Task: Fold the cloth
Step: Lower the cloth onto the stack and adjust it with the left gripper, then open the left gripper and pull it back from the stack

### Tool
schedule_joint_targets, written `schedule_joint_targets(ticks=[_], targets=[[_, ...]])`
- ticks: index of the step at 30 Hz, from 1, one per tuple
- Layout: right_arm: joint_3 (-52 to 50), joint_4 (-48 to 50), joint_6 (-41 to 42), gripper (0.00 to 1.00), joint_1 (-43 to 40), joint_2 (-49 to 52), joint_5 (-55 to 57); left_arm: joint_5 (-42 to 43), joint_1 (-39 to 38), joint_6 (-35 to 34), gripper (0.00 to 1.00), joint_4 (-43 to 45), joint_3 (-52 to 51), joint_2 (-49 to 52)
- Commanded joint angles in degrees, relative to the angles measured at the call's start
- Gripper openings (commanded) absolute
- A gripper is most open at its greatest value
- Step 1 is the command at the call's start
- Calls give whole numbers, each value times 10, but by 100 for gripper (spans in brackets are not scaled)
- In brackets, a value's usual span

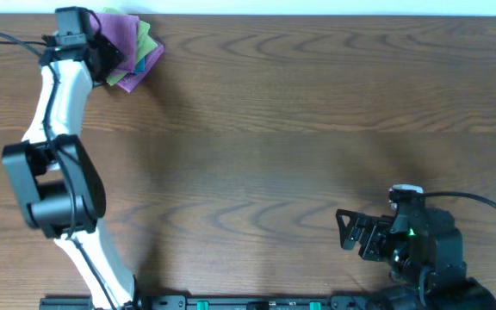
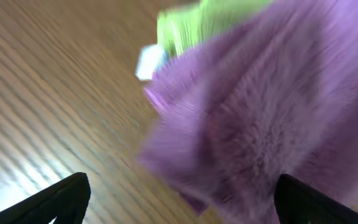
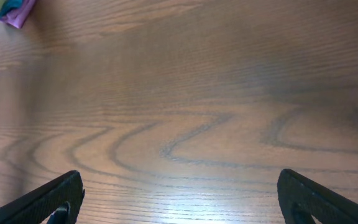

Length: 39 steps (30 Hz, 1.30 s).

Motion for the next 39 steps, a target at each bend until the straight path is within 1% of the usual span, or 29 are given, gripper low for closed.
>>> schedule_joint_targets(ticks=[1, 5, 6, 7, 8, 9, 10, 11, 15, 21, 25, 32, 39], targets=[[-3, -1, 8, 99, -5, -3, -2, -12, 9, 25, 95, -2, 15, -67], [-3, -1, 8, 99, -5, -3, -2, -11, 10, 25, 96, -4, 15, -94], [-3, -1, 8, 99, -5, -3, -2, -9, 9, 24, 93, -5, 15, -99], [-3, -1, 8, 99, -5, -3, -2, -4, 9, 24, 76, -5, 15, -99], [-3, -1, 8, 99, -5, -3, -2, 7, 9, 22, 56, -4, 15, -99], [-3, -1, 8, 99, -5, -3, -2, 19, 9, 12, 33, -3, 14, -98], [-3, -1, 8, 99, -5, -3, -2, 21, 9, 4, 16, -2, 14, -96], [-3, -1, 8, 99, -5, -3, -2, 20, 8, -9, 6, 1, 14, -93], [-3, -1, 8, 99, -5, -3, -2, 23, 7, -30, 6, 30, 14, -66], [-3, -1, 8, 99, -5, -3, -2, 34, 6, -43, 6, 99, 14, 12], [-3, -1, 8, 99, -5, -3, -2, 38, 6, -62, 6, 101, 14, 43], [-3, -1, 8, 99, -5, -3, -2, 19, 8, -61, 6, 93, 14, 46], [-3, -1, 8, 99, -5, -3, -2, 20, 8, -60, 6, 88, 15, 53]])
